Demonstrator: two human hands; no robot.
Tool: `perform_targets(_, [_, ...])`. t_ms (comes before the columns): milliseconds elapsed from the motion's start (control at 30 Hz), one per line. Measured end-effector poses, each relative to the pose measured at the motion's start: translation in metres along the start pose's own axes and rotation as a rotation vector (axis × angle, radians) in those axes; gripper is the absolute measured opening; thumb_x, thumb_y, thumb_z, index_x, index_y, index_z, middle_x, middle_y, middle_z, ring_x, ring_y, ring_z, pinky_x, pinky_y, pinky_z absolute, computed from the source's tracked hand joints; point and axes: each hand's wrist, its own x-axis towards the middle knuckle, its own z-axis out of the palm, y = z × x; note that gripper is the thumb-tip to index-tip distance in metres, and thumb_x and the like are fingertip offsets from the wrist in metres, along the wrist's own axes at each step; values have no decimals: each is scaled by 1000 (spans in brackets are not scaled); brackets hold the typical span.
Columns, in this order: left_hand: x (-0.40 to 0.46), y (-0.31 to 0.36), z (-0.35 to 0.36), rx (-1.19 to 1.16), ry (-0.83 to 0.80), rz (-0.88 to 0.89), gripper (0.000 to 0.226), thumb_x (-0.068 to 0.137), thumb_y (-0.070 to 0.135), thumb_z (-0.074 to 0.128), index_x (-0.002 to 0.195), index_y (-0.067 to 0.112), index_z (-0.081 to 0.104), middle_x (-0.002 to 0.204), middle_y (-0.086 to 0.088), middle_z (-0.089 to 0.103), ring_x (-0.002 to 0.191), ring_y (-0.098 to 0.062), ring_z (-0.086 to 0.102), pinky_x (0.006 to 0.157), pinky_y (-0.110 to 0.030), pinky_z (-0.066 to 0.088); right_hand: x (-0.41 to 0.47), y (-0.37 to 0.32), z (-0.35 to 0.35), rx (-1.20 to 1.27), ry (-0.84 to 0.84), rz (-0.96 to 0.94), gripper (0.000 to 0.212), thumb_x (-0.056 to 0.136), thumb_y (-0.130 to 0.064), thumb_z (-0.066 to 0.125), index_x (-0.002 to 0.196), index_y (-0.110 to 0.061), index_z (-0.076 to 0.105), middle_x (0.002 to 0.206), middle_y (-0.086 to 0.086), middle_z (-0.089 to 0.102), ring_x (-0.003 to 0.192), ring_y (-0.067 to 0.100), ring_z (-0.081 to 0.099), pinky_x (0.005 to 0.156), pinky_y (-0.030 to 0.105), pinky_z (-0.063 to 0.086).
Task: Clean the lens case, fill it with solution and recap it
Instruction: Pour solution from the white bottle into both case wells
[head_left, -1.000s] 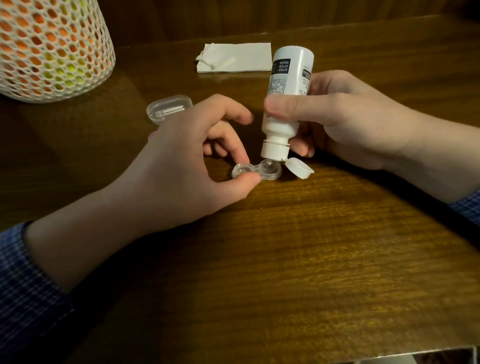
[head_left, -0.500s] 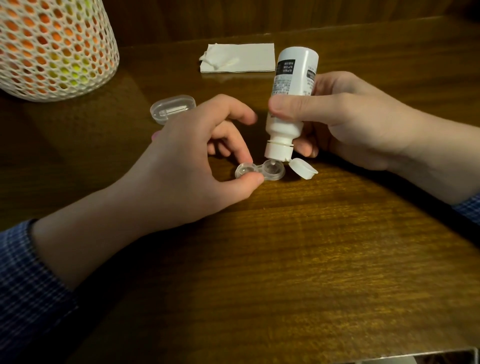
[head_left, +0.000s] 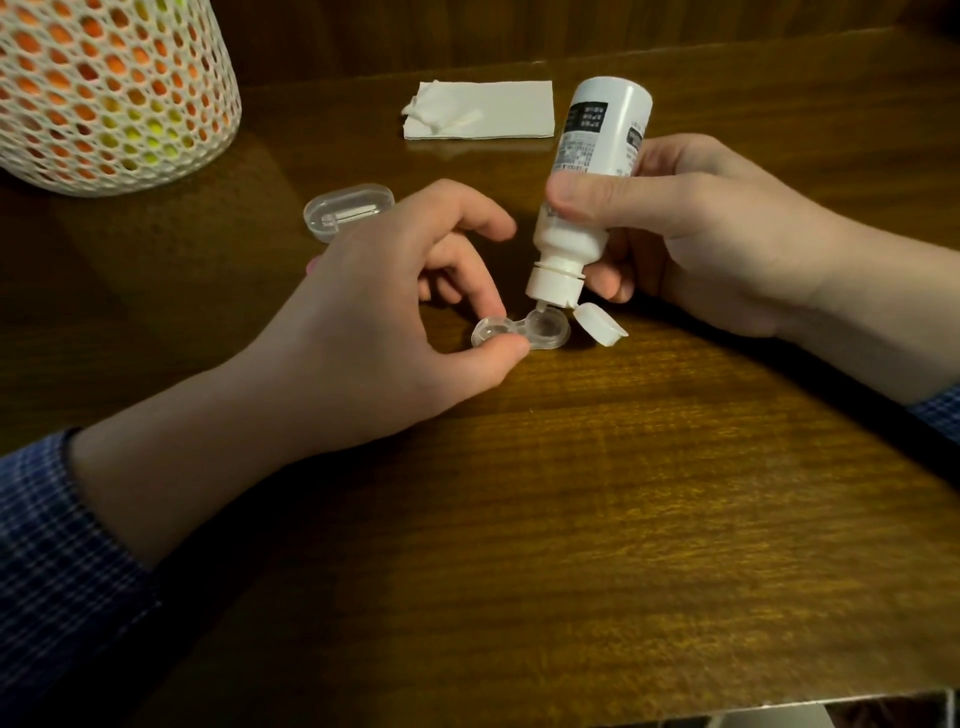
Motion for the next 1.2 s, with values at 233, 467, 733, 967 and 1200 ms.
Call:
perform_targets(233, [0,-3,0,20,19,-18,66,75,44,79,134,25,55,88,20,72,93,5,66,81,-5,45,0,-3,2,28,6,30,24,85,-32,68,93,-10,65,73,-1,68,56,12,52,51,21,41])
perform_targets(467, [1,-5,1,28,37,-6,63,78,42,81,133,24,56,87,20,72,91,2,68,79,-9,47,0,-4,2,22,22,44,27,86,-33,68,96,-9,64,75,-1,68,57,11,53,51,21,43])
perform_targets(733, [1,-6,1,24,34,-11,64,76,42,79,133,24,56,87,19,72,91,3,67,81,-8,47,1,-4,2,27,33,56,26,85,-33,69,94,-10,65,76,1,67,57,13,53,52,23,42])
perform_targets(967, [1,-5,1,8,29,-19,63,76,41,79,132,25,56,88,19,72,92,2,68,78,-6,46,0,-6,1,36,43,64,30,84,-32,69,100,-7,64,84,8,65,58,13,53,52,22,42])
perform_targets(1200, [1,-5,1,15,32,-15,62,78,35,83,133,23,57,88,18,72,93,1,67,82,-7,47,0,-5,2,52,48,71,28,86,-30,74,99,-7,64,82,9,64,58,14,52,52,23,42])
